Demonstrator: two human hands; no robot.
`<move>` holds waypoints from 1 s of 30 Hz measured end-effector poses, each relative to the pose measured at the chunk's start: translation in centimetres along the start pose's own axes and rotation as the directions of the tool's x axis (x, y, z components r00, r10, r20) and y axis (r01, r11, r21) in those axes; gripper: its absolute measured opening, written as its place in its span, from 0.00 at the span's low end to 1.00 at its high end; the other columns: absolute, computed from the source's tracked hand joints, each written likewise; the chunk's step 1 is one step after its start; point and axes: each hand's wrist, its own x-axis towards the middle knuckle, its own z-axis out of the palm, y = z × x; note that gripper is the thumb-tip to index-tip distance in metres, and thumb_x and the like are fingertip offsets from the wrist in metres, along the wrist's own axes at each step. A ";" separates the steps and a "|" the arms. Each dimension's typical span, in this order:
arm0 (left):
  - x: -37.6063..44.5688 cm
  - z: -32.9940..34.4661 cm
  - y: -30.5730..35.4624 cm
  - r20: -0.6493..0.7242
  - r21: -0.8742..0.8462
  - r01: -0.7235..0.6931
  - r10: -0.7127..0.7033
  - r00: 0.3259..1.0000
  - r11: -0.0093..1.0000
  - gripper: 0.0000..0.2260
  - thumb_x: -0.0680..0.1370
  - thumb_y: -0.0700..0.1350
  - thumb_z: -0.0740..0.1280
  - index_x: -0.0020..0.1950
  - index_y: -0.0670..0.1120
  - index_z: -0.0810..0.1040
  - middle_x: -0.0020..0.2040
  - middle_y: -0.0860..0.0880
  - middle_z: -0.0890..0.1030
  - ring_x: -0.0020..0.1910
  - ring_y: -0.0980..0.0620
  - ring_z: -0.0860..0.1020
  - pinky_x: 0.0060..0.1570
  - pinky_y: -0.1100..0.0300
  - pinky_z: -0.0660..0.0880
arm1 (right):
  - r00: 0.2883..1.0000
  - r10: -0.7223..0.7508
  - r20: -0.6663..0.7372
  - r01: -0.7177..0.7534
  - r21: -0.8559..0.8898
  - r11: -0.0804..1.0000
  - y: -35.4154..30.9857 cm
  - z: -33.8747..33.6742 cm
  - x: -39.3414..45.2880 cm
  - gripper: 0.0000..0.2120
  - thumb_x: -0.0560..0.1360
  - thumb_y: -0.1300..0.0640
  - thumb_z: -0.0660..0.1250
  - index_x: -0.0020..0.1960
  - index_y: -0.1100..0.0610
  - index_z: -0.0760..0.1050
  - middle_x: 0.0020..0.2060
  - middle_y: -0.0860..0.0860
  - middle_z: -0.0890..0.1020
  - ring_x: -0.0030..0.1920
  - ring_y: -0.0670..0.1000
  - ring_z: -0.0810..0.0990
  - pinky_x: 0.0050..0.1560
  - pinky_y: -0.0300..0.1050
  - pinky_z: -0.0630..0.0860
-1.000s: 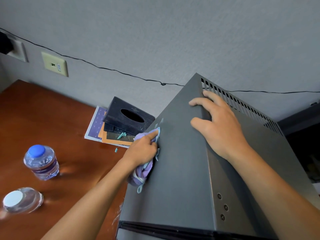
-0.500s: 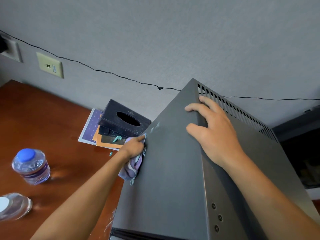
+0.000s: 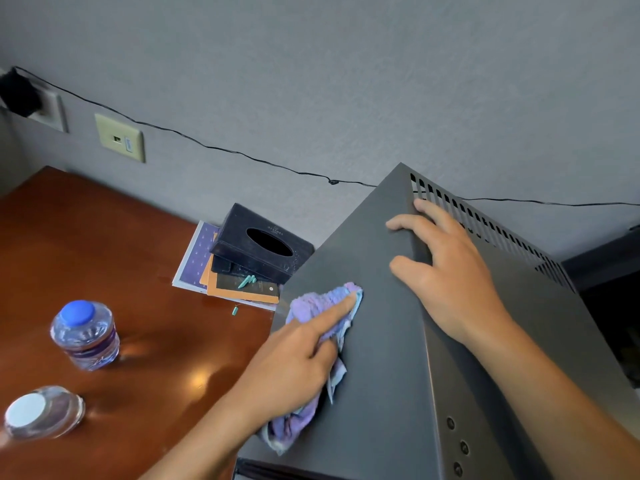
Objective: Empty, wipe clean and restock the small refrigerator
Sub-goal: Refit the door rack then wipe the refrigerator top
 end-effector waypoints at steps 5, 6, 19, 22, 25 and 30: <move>8.6 0.1 -1.1 -0.134 0.086 0.067 -0.055 0.989 0.994 0.26 0.84 0.47 0.55 0.77 0.73 0.59 0.70 0.46 0.77 0.62 0.38 0.77 0.55 0.57 0.72 | 1.000 0.001 -0.008 -0.001 -0.013 1.000 0.0 0.1 0.2 0.24 0.64 0.44 0.61 0.60 0.36 0.75 0.75 0.33 0.62 0.76 0.44 0.61 0.74 0.56 0.63; 11.5 0.0 -2.1 -0.162 0.066 0.098 -0.086 0.983 0.993 0.26 0.84 0.46 0.55 0.78 0.70 0.60 0.71 0.45 0.76 0.64 0.38 0.76 0.59 0.55 0.73 | 1.000 0.004 -0.008 -0.004 -0.015 1.000 0.0 0.0 0.2 0.24 0.64 0.44 0.61 0.60 0.36 0.75 0.75 0.33 0.62 0.76 0.45 0.62 0.74 0.56 0.63; 12.2 9.0 -27.0 -0.077 -0.047 0.426 -0.428 0.900 0.904 0.28 0.82 0.40 0.56 0.76 0.67 0.64 0.60 0.46 0.81 0.52 0.44 0.81 0.59 0.52 0.76 | 1.000 0.019 -0.017 -0.019 0.006 1.000 0.0 -0.1 0.4 0.23 0.64 0.45 0.62 0.58 0.36 0.76 0.75 0.34 0.63 0.76 0.42 0.61 0.76 0.56 0.59; 8.8 8.8 -22.9 -0.086 -0.146 0.463 -0.477 0.875 0.875 0.23 0.84 0.41 0.56 0.75 0.61 0.70 0.63 0.44 0.81 0.54 0.44 0.81 0.59 0.55 0.76 | 0.999 0.031 -0.016 -0.031 0.007 0.999 -0.1 -0.1 0.5 0.23 0.63 0.45 0.63 0.58 0.37 0.76 0.75 0.35 0.63 0.76 0.43 0.61 0.76 0.56 0.59; 6.1 7.5 -17.2 -0.098 -0.269 0.377 -0.415 0.905 0.886 0.20 0.84 0.45 0.57 0.71 0.66 0.72 0.66 0.48 0.80 0.60 0.50 0.79 0.64 0.58 0.72 | 0.999 0.041 -0.012 -0.041 0.018 0.999 -0.2 0.0 0.5 0.22 0.64 0.45 0.62 0.57 0.37 0.77 0.75 0.37 0.64 0.75 0.43 0.62 0.76 0.56 0.59; 4.0 3.4 -2.1 -0.245 -0.281 0.052 -0.124 0.962 0.958 0.21 0.84 0.45 0.58 0.71 0.67 0.73 0.60 0.56 0.79 0.57 0.56 0.76 0.57 0.63 0.68 | 0.999 0.047 -0.028 -0.046 0.031 0.998 -0.4 0.0 0.4 0.23 0.67 0.46 0.59 0.61 0.40 0.79 0.75 0.41 0.67 0.75 0.44 0.63 0.75 0.49 0.60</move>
